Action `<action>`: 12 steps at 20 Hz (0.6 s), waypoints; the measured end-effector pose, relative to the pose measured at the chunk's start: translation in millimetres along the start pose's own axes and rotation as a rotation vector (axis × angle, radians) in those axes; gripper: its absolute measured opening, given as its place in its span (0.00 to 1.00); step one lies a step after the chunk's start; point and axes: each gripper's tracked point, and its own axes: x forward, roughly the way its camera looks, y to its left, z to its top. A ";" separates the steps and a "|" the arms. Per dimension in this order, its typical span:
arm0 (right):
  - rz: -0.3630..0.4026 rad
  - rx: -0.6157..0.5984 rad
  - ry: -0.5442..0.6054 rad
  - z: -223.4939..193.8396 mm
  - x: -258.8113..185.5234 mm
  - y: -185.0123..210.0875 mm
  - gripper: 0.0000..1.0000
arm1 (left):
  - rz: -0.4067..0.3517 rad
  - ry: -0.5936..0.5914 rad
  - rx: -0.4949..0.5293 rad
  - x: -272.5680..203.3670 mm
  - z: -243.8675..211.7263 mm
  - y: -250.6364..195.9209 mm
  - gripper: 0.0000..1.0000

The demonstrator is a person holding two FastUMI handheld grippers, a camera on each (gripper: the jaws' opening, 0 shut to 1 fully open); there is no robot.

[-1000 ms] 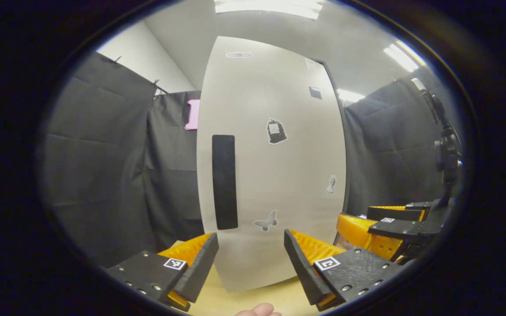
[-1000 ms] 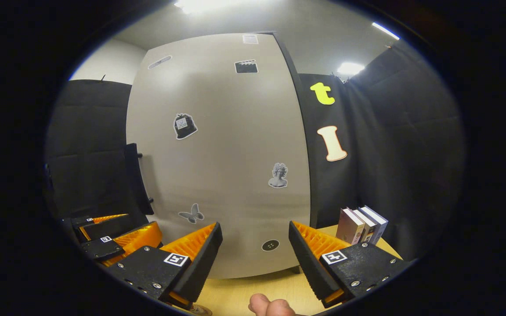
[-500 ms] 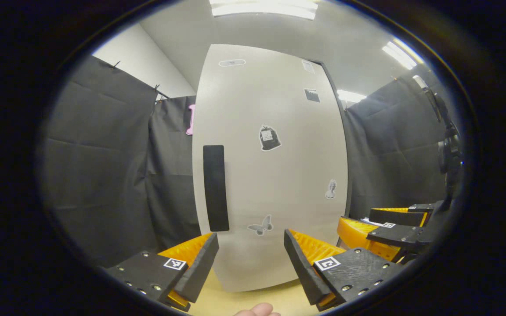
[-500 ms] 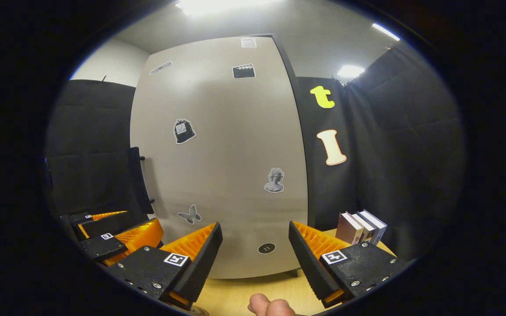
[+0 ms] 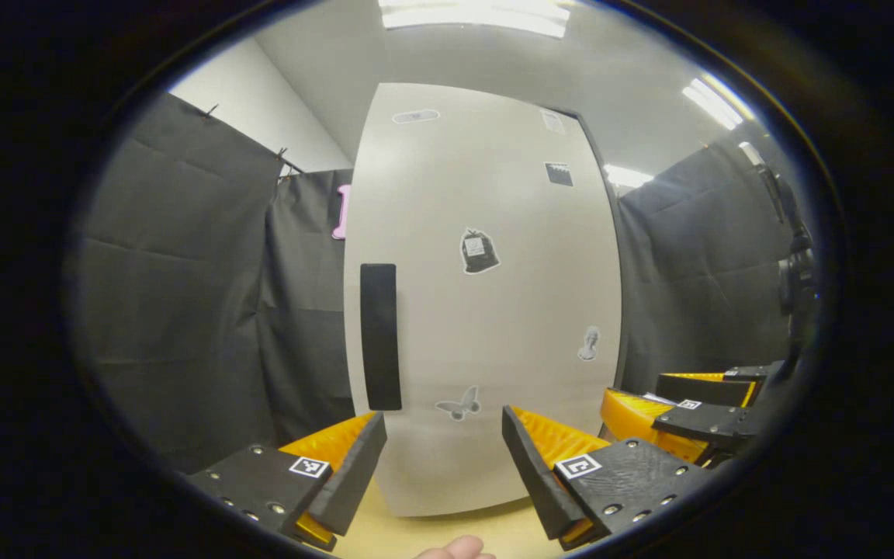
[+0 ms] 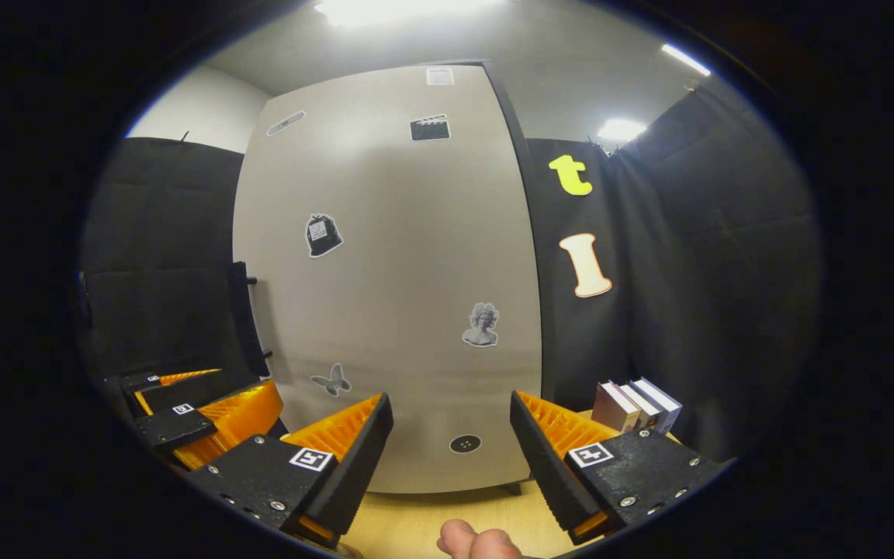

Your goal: Open the cabinet door with the right hand, grasp the bottle in the cabinet with the left hand and place it on the coaster, then close the cabinet door with the right hand.

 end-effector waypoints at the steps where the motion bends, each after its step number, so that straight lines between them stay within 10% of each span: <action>1: -0.002 0.001 -0.004 0.9 -0.4 -0.5 0.94 | -0.005 -0.001 0.002 0.2 0.5 -1.8 0.90; 12: -0.012 0.007 -0.006 2.4 -0.4 -5.1 0.94 | -0.030 -0.023 0.021 -4.0 8.2 -13.2 0.86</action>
